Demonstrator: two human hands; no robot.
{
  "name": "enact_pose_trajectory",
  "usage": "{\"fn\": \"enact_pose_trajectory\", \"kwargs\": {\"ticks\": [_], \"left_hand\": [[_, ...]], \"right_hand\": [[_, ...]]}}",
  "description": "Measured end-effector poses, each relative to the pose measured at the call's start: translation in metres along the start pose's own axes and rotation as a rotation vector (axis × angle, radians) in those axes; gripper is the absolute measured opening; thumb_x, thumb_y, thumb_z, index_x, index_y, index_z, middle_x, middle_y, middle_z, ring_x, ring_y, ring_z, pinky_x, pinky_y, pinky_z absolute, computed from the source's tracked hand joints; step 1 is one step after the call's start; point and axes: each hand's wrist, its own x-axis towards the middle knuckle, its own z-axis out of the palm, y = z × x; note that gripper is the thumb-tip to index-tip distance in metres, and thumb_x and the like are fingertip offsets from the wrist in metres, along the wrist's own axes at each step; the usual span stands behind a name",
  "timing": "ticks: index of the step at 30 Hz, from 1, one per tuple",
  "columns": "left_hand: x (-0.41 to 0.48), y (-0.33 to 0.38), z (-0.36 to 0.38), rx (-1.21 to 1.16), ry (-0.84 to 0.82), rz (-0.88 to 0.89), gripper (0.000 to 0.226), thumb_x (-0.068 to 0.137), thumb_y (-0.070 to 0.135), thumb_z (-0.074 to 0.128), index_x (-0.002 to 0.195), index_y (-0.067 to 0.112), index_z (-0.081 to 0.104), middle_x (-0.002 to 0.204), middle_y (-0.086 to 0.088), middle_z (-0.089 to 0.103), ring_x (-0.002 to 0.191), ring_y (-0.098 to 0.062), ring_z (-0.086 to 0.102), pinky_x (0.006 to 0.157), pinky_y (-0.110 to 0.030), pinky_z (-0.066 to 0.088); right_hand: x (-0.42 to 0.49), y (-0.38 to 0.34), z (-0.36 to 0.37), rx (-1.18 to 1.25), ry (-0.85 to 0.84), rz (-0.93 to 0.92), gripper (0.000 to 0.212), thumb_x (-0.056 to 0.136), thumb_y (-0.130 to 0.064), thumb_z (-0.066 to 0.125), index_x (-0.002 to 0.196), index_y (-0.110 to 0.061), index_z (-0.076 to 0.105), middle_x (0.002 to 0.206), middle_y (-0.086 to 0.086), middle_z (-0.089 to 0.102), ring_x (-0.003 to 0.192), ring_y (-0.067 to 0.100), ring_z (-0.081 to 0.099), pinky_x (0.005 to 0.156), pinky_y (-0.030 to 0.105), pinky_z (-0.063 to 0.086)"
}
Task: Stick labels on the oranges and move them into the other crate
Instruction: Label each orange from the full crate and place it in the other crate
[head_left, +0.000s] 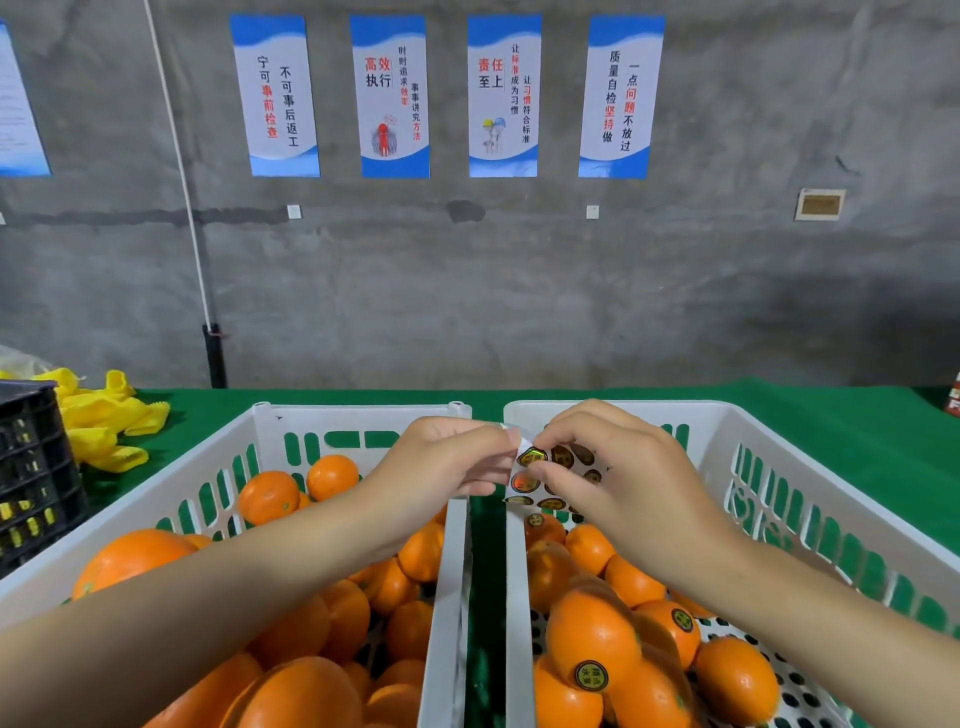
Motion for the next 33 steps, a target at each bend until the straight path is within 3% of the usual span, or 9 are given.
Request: {"fn": "enact_pose_trajectory", "kwargs": {"ticks": [5,9,12,15,17,21,25,29,33], "left_hand": [[-0.002,-0.001,0.001,0.136,-0.001,0.074,0.029,0.098,0.021,0.059,0.089,-0.001,0.076,0.09,-0.021,0.072,0.081,-0.014,0.068,0.084,-0.029,0.058],[0.002,-0.002,0.001,0.105,0.053,0.023,0.027,0.099,0.021,0.058,0.078,0.015,0.075,0.074,0.0,0.076,0.073,-0.005,0.072,0.069,-0.016,0.056],[0.003,-0.006,-0.001,0.199,0.076,0.043,0.03,0.098,0.02,0.055,0.074,0.011,0.072,0.07,0.001,0.073,0.068,-0.003,0.068,0.065,-0.017,0.053],[0.0,-0.009,-0.001,0.406,0.048,0.127,0.036,0.096,0.023,0.052,0.07,-0.001,0.052,0.055,0.001,0.043,0.052,-0.009,0.044,0.055,-0.023,0.039],[-0.003,-0.009,0.0,0.39,-0.027,0.136,0.038,0.093,0.029,0.053,0.072,-0.002,0.045,0.063,-0.007,0.036,0.06,-0.014,0.039,0.06,-0.032,0.035],[-0.014,-0.001,0.008,0.325,-0.275,0.154,0.048,0.082,0.043,0.051,0.087,-0.004,0.054,0.086,-0.031,0.053,0.08,-0.027,0.054,0.084,-0.058,0.047],[-0.02,0.0,0.011,0.308,-0.364,0.198,0.044,0.086,0.044,0.051,0.086,0.0,0.057,0.098,-0.034,0.055,0.096,-0.043,0.058,0.099,-0.065,0.041],[-0.019,-0.001,0.011,0.274,-0.344,0.272,0.03,0.091,0.034,0.053,0.084,0.007,0.065,0.094,-0.031,0.057,0.091,-0.042,0.058,0.093,-0.056,0.047],[-0.017,-0.004,0.012,0.285,-0.319,0.291,0.027,0.092,0.028,0.051,0.074,0.017,0.068,0.075,-0.015,0.059,0.073,-0.014,0.054,0.071,-0.027,0.046]], "right_hand": [[0.002,0.001,0.002,0.031,-0.024,-0.002,0.009,0.084,-0.013,0.072,0.083,-0.021,0.067,0.09,-0.01,0.063,0.089,0.015,0.059,0.078,0.043,0.052],[0.003,0.001,0.0,0.077,0.006,0.037,0.006,0.085,-0.022,0.073,0.083,-0.023,0.068,0.096,-0.013,0.061,0.095,0.009,0.058,0.083,0.035,0.051],[0.007,-0.003,-0.003,0.233,0.028,0.135,0.007,0.084,-0.025,0.072,0.078,-0.023,0.069,0.095,-0.016,0.064,0.1,0.004,0.058,0.086,0.018,0.044],[0.014,-0.003,-0.009,0.478,0.01,0.321,0.004,0.086,-0.021,0.07,0.083,-0.024,0.071,0.098,-0.013,0.069,0.094,0.012,0.064,0.087,0.03,0.051],[0.017,0.0,-0.01,0.58,-0.039,0.406,0.005,0.093,-0.022,0.064,0.092,-0.022,0.068,0.105,-0.013,0.07,0.096,0.02,0.063,0.086,0.033,0.052],[0.016,-0.001,-0.007,0.643,-0.068,0.398,0.008,0.101,-0.025,0.05,0.099,-0.021,0.057,0.104,-0.013,0.064,0.101,-0.003,0.058,0.082,0.007,0.044],[0.014,0.0,-0.002,0.66,-0.129,0.48,0.005,0.101,-0.034,0.047,0.104,-0.033,0.051,0.109,-0.01,0.067,0.1,0.002,0.059,0.079,0.017,0.041],[0.008,0.004,0.002,0.587,-0.121,0.503,0.014,0.102,-0.041,0.041,0.092,-0.037,0.05,0.058,-0.017,0.052,0.052,0.0,0.047,0.053,0.014,0.036],[0.011,0.005,0.005,0.546,-0.046,0.514,0.019,0.1,-0.044,0.045,0.091,-0.031,0.055,0.05,-0.019,0.044,0.049,-0.004,0.042,0.048,0.007,0.034]]}}
